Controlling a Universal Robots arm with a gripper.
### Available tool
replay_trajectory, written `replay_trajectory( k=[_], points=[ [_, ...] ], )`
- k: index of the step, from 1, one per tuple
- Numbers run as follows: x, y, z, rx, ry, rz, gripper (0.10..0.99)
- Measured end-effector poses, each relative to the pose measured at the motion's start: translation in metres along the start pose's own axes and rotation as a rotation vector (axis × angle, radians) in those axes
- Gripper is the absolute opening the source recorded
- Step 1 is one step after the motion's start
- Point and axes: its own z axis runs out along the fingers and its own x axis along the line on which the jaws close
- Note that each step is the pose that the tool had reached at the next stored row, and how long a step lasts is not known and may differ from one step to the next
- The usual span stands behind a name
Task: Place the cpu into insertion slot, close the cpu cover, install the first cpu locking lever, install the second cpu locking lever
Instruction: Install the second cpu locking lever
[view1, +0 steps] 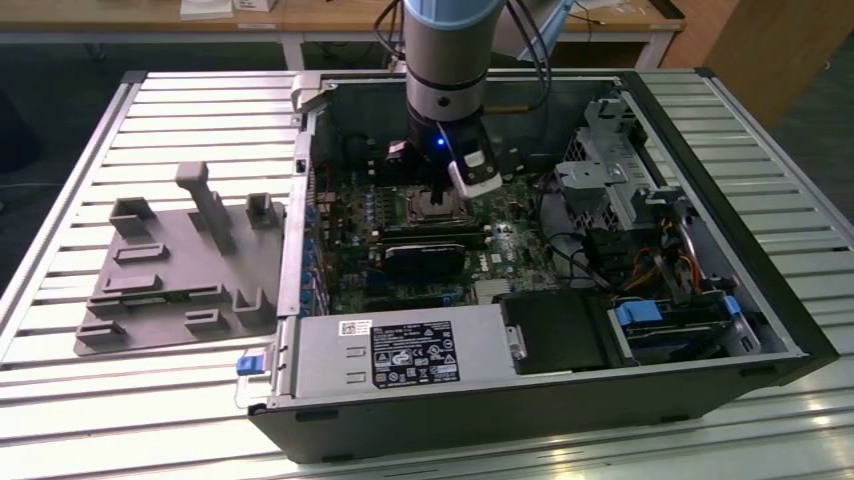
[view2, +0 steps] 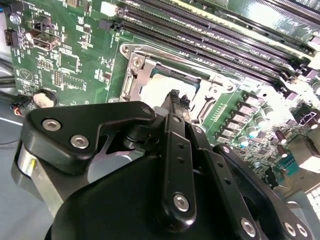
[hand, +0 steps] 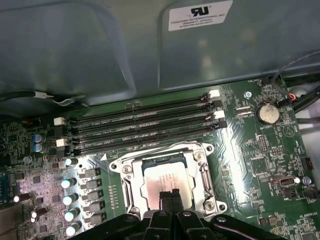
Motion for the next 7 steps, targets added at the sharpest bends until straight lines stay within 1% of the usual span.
replay_trajectory(
  k=[7],
  points=[
    [0.0001, 0.0006, 0.0001, 0.000, 0.0001, 0.000, 0.102]
  ],
)
